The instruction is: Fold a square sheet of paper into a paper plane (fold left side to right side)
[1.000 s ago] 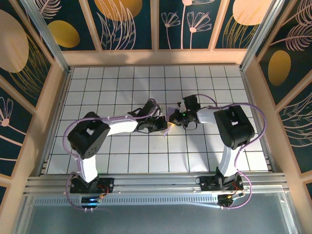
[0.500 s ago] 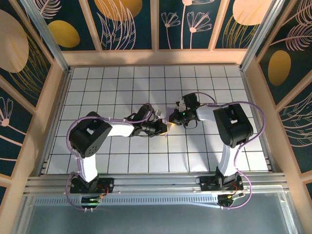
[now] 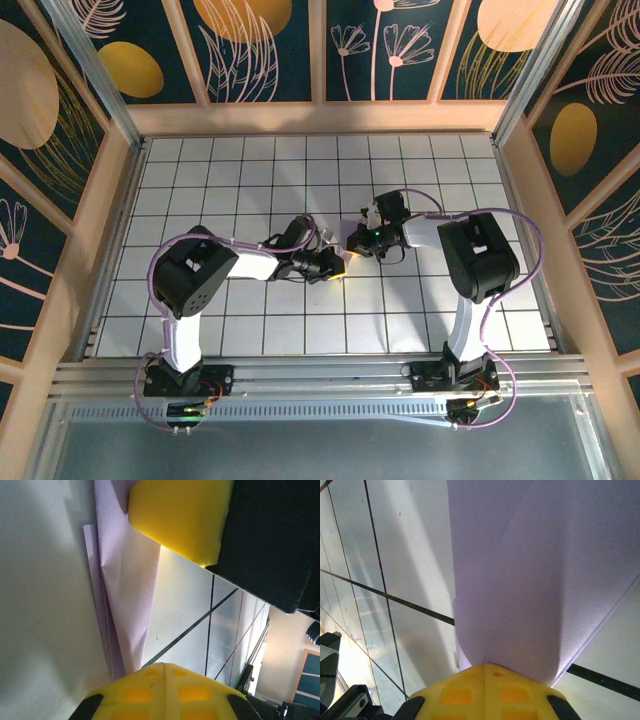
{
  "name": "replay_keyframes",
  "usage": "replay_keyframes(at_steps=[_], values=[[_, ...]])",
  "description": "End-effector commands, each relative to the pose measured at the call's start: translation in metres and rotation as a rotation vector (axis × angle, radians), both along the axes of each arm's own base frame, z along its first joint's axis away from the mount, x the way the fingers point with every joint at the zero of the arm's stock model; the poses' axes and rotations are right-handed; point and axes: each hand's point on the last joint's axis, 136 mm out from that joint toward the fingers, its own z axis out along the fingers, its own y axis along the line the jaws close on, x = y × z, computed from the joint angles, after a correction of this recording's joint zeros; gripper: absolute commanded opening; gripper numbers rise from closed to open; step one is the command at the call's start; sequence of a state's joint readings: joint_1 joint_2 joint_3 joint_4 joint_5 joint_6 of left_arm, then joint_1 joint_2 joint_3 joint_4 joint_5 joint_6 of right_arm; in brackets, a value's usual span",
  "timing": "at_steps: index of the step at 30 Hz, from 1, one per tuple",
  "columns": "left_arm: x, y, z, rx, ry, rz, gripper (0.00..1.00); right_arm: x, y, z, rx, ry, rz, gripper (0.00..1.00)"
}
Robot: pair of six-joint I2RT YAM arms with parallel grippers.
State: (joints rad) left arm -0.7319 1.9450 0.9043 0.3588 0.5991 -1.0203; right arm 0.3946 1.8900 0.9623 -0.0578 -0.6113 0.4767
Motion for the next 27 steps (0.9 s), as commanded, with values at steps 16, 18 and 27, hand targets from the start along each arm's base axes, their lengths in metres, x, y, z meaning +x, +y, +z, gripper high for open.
replay_keyframes(at_steps=[16, 18, 27], values=[[-0.005, -0.003, -0.015, 0.025, 0.030, -0.019, 0.00, -0.029, -0.033, -0.048, -0.195, 0.143, -0.033, 0.00], [-0.006, -0.001, -0.018, 0.037, 0.034, -0.020, 0.00, -0.030, -0.033, -0.049, -0.200, 0.145, -0.033, 0.00], [-0.014, 0.003, -0.028, 0.092, 0.044, -0.035, 0.00, -0.030, -0.036, -0.050, -0.217, 0.145, -0.036, 0.00]])
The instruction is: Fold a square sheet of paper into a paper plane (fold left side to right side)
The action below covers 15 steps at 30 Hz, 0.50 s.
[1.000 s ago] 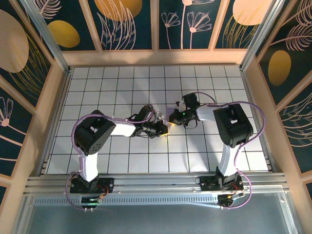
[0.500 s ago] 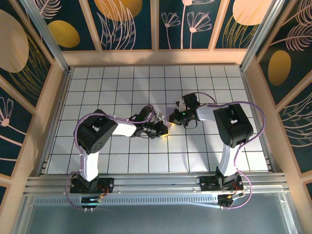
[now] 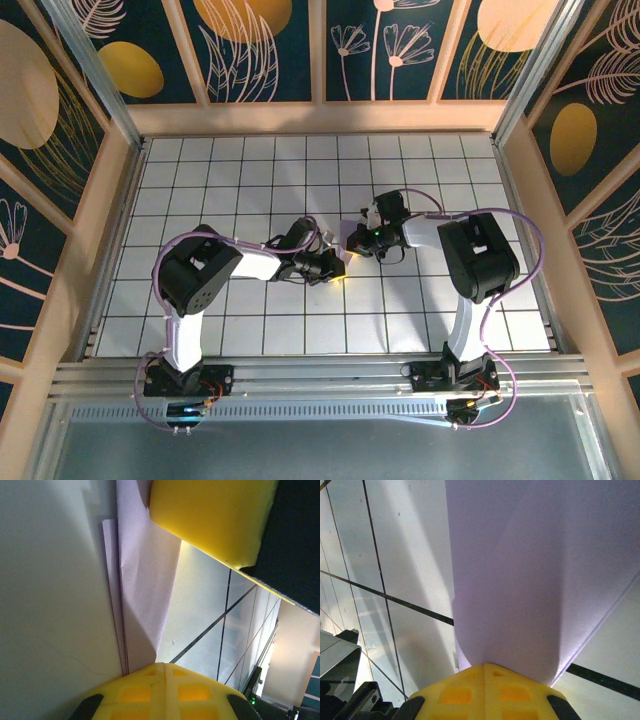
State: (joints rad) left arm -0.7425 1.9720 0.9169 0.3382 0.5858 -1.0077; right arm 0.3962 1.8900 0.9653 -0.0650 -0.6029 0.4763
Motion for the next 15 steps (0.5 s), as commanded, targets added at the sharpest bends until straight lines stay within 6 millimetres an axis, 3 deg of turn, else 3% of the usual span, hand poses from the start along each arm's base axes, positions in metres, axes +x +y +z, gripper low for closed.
replay_keyframes(at_steps=[1, 15], values=[[-0.011, 0.005, -0.018, 0.068, 0.034, -0.026, 0.00, -0.030, -0.035, -0.050, -0.212, 0.144, -0.034, 0.00], [-0.026, 0.009, -0.023, 0.114, 0.034, -0.074, 0.00, -0.031, -0.037, -0.053, -0.232, 0.150, -0.032, 0.00]])
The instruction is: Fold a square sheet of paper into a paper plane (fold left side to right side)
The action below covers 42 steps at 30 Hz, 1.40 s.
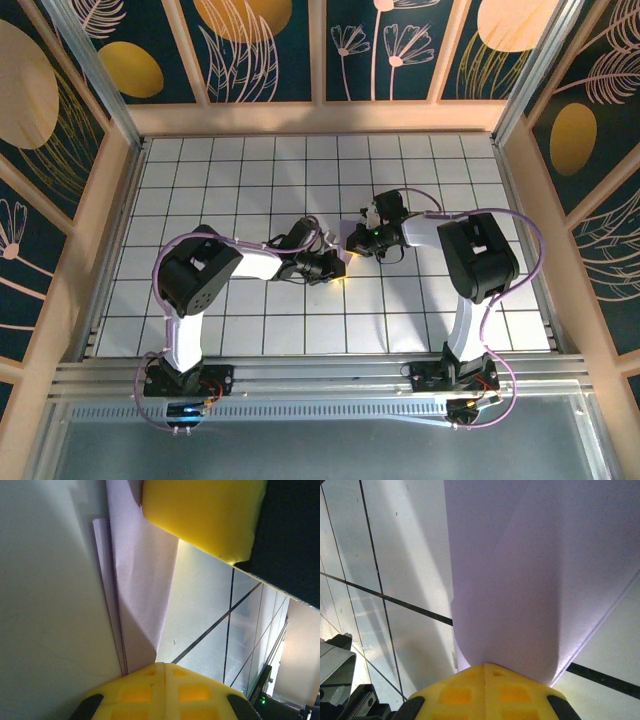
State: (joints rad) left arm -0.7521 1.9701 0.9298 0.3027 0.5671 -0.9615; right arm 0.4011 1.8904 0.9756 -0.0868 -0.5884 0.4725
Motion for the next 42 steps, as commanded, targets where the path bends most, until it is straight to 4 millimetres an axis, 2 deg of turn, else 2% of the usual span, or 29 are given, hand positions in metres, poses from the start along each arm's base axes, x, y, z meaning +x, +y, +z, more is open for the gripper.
replay_keyframes(at_steps=[1, 18, 42], values=[[-0.026, 0.011, -0.022, 0.093, 0.064, -0.051, 0.00, -0.030, -0.037, -0.052, -0.214, 0.145, -0.034, 0.00], [-0.040, 0.014, -0.017, 0.087, 0.058, -0.076, 0.00, -0.031, -0.038, -0.054, -0.220, 0.154, -0.034, 0.00], [-0.043, 0.008, -0.002, 0.045, 0.035, -0.089, 0.00, -0.031, -0.035, -0.056, -0.219, 0.161, -0.026, 0.00]])
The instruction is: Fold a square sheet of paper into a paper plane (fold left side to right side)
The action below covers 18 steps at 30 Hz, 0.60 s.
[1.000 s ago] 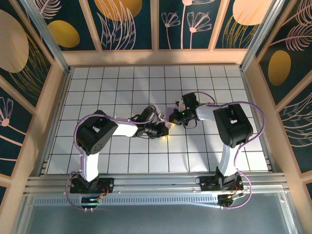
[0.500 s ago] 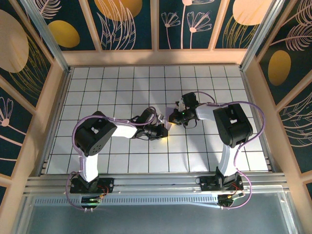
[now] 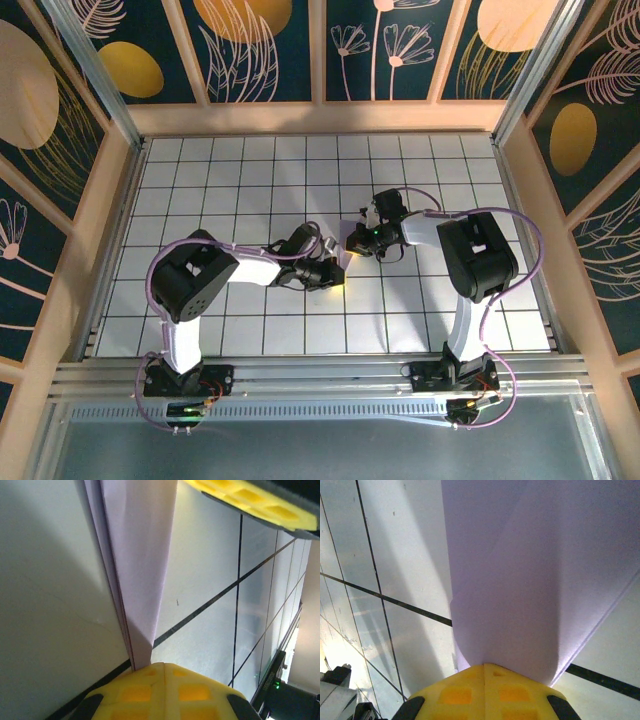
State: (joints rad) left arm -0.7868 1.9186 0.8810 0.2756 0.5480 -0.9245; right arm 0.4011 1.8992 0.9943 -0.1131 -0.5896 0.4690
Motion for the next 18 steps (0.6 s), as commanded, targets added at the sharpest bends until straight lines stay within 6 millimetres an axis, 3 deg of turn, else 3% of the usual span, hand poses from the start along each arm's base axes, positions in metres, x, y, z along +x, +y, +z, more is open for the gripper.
replay_keyframes(at_steps=[1, 6, 13, 18], values=[[-0.021, 0.004, -0.002, 0.017, 0.055, -0.042, 0.00, -0.031, -0.036, -0.056, -0.213, 0.148, -0.029, 0.00], [-0.018, 0.003, 0.007, 0.001, 0.033, -0.032, 0.00, -0.031, -0.035, -0.055, -0.212, 0.147, -0.028, 0.00], [0.015, -0.005, 0.061, -0.104, -0.093, 0.011, 0.00, -0.031, -0.034, -0.052, -0.210, 0.141, -0.027, 0.00], [0.034, 0.006, 0.054, -0.073, -0.099, 0.048, 0.00, -0.031, -0.034, -0.051, -0.209, 0.139, -0.027, 0.00]])
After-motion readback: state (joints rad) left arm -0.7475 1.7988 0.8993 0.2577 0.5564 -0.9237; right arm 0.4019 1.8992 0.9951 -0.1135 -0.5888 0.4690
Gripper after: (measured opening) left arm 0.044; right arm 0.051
